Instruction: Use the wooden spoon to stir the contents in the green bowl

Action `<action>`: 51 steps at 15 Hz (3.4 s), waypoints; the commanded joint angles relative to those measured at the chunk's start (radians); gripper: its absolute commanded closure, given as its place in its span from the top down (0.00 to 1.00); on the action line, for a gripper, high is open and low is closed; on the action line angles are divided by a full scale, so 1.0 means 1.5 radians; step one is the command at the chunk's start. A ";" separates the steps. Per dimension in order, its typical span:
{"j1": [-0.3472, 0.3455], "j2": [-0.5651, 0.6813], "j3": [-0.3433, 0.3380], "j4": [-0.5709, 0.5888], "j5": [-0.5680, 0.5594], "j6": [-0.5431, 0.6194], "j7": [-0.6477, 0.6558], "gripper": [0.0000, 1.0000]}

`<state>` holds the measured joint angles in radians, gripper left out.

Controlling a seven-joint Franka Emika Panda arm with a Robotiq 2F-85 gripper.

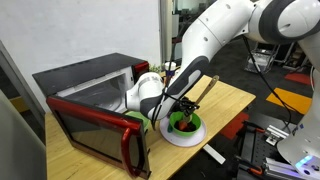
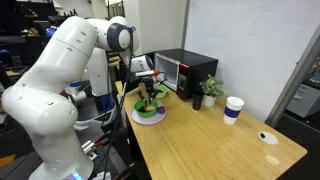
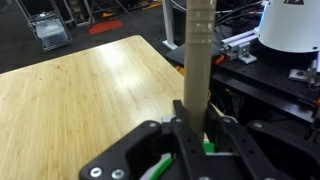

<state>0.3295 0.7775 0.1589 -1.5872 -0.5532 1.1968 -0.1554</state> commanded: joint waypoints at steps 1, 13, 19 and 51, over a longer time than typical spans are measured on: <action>-0.004 0.002 0.006 0.003 -0.002 -0.003 0.002 0.22; -0.004 0.002 0.006 0.003 -0.002 -0.003 0.002 0.22; -0.004 0.002 0.006 0.003 -0.002 -0.003 0.002 0.22; 0.051 0.085 0.018 0.067 -0.039 -0.086 0.038 0.06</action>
<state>0.4305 0.9201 0.1722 -1.4518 -0.6163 1.0608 -0.1239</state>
